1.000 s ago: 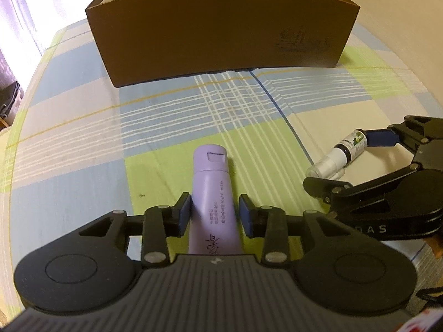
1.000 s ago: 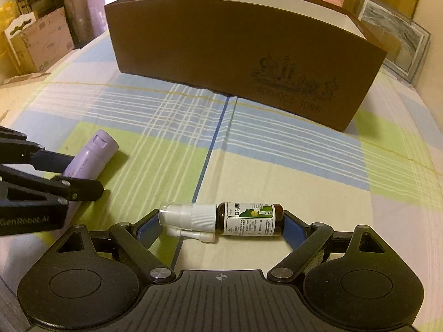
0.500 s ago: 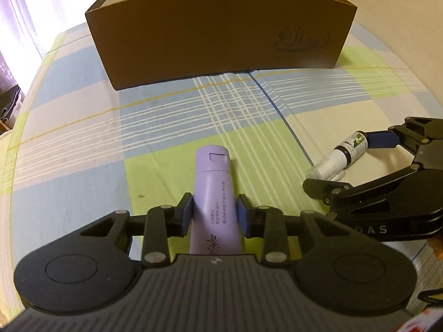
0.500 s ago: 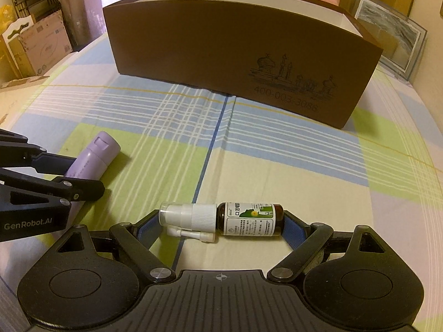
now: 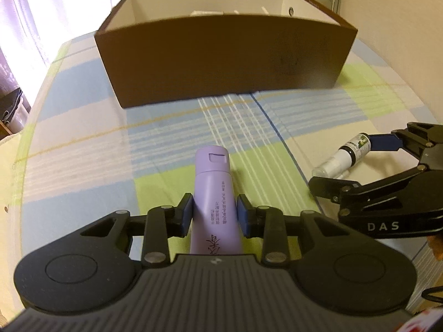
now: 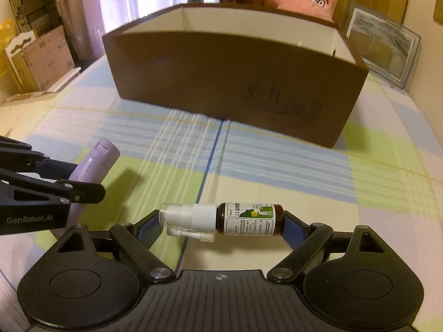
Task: Organize rigid objects
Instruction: 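Lift the purple tube and dropper bottle and carry them over the brown box, then lower both tools into the box and open them to drop tube and bottle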
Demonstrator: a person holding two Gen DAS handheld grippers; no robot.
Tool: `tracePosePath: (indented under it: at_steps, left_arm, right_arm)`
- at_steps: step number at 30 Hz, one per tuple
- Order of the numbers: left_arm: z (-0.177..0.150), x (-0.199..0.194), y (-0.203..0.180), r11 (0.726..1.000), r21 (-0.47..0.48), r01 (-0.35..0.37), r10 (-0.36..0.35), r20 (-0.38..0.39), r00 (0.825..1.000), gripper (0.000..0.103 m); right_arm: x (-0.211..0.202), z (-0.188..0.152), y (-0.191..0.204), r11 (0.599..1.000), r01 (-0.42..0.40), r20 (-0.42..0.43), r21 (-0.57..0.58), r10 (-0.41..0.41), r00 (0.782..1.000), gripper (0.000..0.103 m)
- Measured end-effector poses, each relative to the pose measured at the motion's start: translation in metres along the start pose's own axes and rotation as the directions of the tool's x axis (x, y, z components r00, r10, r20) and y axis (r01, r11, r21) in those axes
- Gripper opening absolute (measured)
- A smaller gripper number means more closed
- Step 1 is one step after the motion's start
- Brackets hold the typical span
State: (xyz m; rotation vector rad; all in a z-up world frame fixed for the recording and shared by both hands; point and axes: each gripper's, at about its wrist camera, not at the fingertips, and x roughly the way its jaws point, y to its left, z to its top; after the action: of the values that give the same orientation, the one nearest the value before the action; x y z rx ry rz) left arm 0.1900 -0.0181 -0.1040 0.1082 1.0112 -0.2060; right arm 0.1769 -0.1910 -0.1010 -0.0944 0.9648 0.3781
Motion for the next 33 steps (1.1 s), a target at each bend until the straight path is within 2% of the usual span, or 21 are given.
tracePosePath:
  at_steps: [8, 19, 27, 33]
  left_arm:
    - [0.035, -0.017, 0.007, 1.0, -0.007, -0.01, 0.011, 0.069, 0.998, 0.029]
    - [0.105, -0.026, 0.018, 1.0, -0.001, -0.018, 0.018, 0.162, 0.987, 0.029]
    - [0.169, -0.016, 0.028, 0.999, 0.014, -0.033, 0.029, 0.218, 0.975, 0.029]
    - [0.205, 0.011, 0.039, 0.999, 0.01, -0.034, 0.032, 0.203, 0.979, 0.029]
  right_arm:
    - [-0.02, 0.039, -0.015, 1.0, -0.014, 0.076, 0.0, 0.014, 0.997, 0.086]
    - [-0.035, 0.107, -0.045, 1.0, -0.011, 0.181, 0.026, 0.006, 0.983, 0.086]
    - [-0.017, 0.161, -0.07, 0.998, -0.007, 0.212, 0.061, -0.006, 0.977, 0.086]
    - [0.01, 0.194, -0.083, 0.997, 0.004, 0.203, 0.071, -0.019, 0.979, 0.086]
